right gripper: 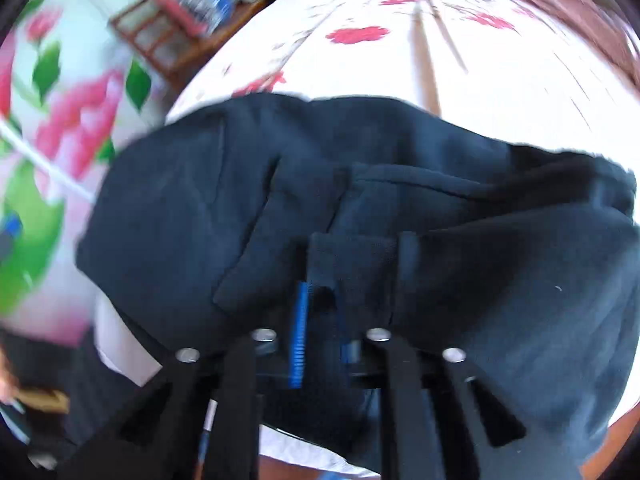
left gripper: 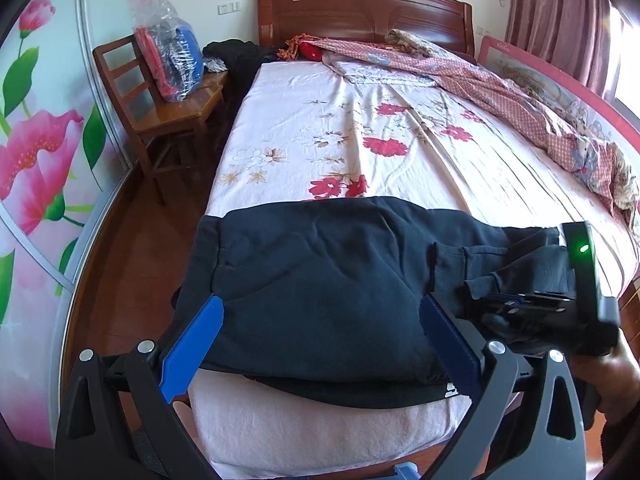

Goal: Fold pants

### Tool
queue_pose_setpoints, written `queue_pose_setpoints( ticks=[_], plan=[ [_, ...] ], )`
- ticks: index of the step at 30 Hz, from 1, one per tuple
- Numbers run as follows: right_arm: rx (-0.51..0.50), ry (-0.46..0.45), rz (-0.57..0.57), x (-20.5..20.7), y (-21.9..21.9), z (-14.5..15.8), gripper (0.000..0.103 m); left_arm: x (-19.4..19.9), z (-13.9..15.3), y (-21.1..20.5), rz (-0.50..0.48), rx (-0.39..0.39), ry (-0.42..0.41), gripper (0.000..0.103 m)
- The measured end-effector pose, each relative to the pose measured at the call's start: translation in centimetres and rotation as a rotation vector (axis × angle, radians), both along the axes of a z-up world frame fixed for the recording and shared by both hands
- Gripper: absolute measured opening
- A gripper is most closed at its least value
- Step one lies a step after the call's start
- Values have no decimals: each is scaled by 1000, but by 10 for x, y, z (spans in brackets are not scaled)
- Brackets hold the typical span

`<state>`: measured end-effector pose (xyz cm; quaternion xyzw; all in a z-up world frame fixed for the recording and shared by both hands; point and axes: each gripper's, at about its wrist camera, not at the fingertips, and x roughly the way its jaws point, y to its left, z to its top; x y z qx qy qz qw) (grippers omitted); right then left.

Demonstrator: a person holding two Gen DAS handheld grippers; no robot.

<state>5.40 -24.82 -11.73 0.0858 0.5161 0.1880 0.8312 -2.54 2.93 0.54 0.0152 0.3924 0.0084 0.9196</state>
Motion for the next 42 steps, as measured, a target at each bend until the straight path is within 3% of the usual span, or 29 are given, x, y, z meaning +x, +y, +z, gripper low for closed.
queue_pose_setpoints(
  ticks=[5,8,10,11,12,14,16,17,18,19,20,23,24,27,30,36,39,42],
  plan=[
    [45,-9,-73,5,-17,9,0,5,-6,7,20,-6,15,100],
    [83,-11,-54,4,-16,15,0,4,-6,11,29,-19,17,100],
    [-76,-10,8,2,4,19,1,3,-6,11,30,-7,15,100],
    [-140,-22,38,-2,16,21,15,3,-6,10,29,-2,10,100],
    [-140,-18,70,-3,24,20,32,3,-7,10,25,1,8,100],
    [-187,-12,68,-6,35,17,50,5,-9,9,26,7,17,100],
    [-208,-25,96,-10,48,14,50,4,-9,10,26,5,21,100],
    [-240,-21,102,-12,54,11,57,2,-8,10,23,-2,16,100],
    [-306,-35,114,-14,59,6,57,1,-8,11,19,-5,12,100],
    [-389,-65,110,-16,64,2,53,1,-8,11,19,-3,12,100],
    [-380,-62,104,-20,59,1,36,1,-7,12,21,1,14,100],
    [-264,-7,29,-16,36,2,1,-2,-3,18,29,-7,-2,100],
    [-220,10,9,-16,29,3,1,-2,-2,21,33,-18,-6,100],
    [-232,-6,19,-19,26,3,0,1,-3,27,44,-37,-4,101],
    [-37,8,-34,-19,10,16,0,0,-2,28,48,-42,-17,101],
    [275,-102,-110,-10,-10,71,0,-2,4,27,32,-38,-37,101],
    [268,-133,-106,6,2,75,0,-2,4,27,31,-41,-35,101],
    [217,-81,-99,18,23,43,0,-3,4,23,24,-44,-31,101]
  ],
)
